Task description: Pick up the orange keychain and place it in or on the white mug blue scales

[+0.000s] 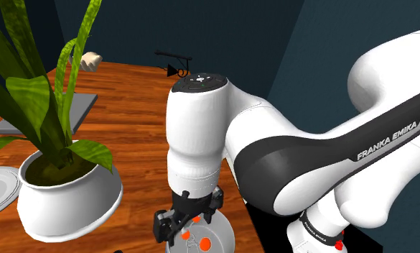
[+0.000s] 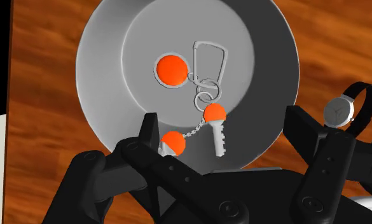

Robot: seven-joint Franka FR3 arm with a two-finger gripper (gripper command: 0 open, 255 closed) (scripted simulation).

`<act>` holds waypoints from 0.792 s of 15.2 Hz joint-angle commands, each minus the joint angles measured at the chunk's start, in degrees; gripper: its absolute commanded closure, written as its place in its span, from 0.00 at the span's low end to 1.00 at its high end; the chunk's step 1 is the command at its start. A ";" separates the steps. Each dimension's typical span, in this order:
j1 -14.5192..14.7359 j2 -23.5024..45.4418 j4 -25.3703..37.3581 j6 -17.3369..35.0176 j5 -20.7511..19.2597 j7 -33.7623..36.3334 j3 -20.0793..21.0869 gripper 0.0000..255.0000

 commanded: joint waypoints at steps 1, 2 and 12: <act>-0.07 -0.58 1.49 -1.96 0.24 -0.23 -0.27 0.00; -0.15 -1.05 3.06 -3.92 0.42 -0.41 -0.53 0.00; -0.31 -1.63 6.04 -7.39 0.56 -0.59 -0.96 0.00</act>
